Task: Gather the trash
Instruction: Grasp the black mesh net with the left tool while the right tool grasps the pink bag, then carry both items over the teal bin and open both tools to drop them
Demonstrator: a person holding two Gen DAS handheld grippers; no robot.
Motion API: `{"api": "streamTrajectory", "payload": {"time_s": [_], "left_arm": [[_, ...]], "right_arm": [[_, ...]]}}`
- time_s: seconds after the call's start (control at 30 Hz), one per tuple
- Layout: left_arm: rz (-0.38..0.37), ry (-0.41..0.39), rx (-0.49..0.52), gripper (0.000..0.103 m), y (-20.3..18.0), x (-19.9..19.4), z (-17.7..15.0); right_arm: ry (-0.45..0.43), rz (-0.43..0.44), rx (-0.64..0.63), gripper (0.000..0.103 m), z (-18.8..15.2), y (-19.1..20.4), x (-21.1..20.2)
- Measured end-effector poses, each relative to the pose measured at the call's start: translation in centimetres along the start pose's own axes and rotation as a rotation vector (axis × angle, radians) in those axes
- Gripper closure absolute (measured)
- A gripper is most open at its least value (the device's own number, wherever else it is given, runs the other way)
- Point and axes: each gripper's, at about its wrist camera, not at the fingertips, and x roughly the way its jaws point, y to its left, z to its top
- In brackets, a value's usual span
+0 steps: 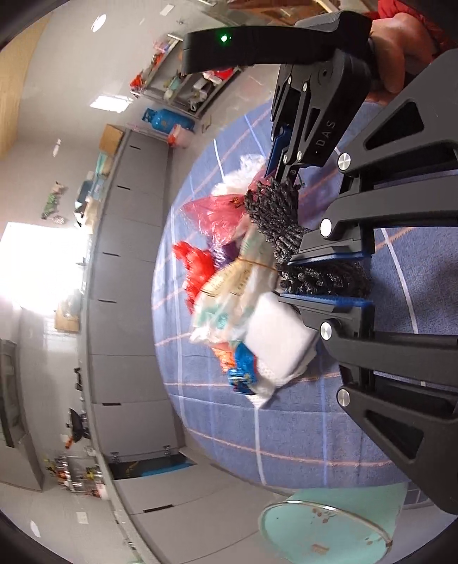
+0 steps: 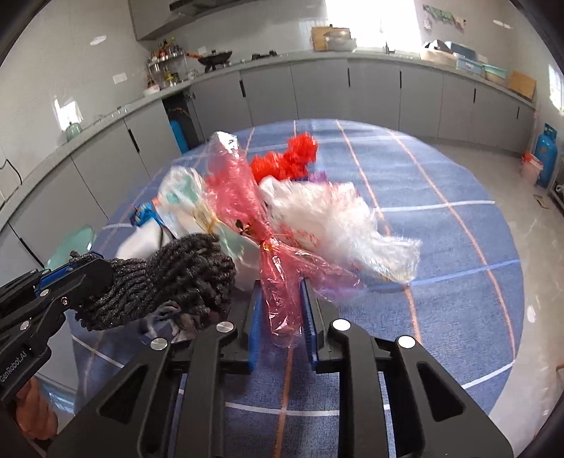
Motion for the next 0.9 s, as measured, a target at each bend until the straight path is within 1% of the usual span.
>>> {"api": "streamTrajectory", "payload": {"time_s": [0.17, 0.3, 0.43, 0.53, 0.6, 0.73, 0.9], "left_arm": [[0.003, -0.093, 0.004, 0.088, 0.0, -2.9, 1.1], [0.044, -0.170, -0.025, 0.088, 1.3, -5.3, 2.2], [0.148, -0.203, -0.076, 0.088, 4.1, -7.0, 2.4], [0.204, -0.206, -0.127, 0.088, 6.4, -8.0, 2.0], [0.241, -0.209, -0.162, 0.088, 8.0, -8.6, 1.8], [0.354, -0.220, -0.213, 0.088, 11.1, -9.8, 1.2], [0.465, -0.206, -0.262, 0.088, 14.4, -10.8, 0.4]], "right_arm": [[-0.065, 0.012, 0.018, 0.082, 1.0, 0.3, -2.4], [-0.105, 0.018, 0.021, 0.082, 1.7, 0.9, -3.7], [-0.107, 0.029, 0.028, 0.082, 2.1, 2.0, -3.7], [-0.101, 0.053, 0.018, 0.082, 2.3, 3.4, -3.5], [-0.103, 0.069, 0.003, 0.082, 2.4, 4.8, -3.4], [-0.096, 0.116, -0.030, 0.082, 3.0, 8.0, -2.9], [-0.082, 0.183, -0.079, 0.082, 3.6, 12.4, -1.8]]}}
